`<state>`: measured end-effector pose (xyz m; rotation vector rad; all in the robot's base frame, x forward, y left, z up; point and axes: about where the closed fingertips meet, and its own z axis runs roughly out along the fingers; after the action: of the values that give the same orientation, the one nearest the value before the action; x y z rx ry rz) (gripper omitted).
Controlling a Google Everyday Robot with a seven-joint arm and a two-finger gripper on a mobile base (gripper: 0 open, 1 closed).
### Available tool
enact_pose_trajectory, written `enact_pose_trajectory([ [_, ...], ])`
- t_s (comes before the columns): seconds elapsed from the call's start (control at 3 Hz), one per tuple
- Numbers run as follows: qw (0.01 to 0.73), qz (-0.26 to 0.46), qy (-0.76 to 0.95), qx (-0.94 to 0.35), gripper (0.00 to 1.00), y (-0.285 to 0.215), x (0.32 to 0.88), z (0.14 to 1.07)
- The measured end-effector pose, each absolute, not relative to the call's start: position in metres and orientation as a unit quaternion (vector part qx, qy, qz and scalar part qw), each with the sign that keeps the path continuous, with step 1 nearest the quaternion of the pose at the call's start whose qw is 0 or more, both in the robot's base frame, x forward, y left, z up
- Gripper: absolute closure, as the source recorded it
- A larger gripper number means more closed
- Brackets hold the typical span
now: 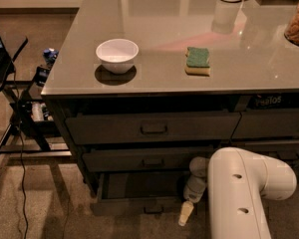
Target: Open bottom drawer
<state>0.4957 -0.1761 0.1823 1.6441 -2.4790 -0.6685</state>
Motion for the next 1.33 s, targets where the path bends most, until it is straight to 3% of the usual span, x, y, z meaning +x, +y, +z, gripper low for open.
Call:
enact_pose_trajectory([
  [0.67, 0.09, -0.224, -0.823, 0.514, 0.0, -0.214, 0.431, 0.219],
  [1.33, 0.121, -0.234, -0.822, 0.506, 0.0, -0.227, 0.407, 0.207],
])
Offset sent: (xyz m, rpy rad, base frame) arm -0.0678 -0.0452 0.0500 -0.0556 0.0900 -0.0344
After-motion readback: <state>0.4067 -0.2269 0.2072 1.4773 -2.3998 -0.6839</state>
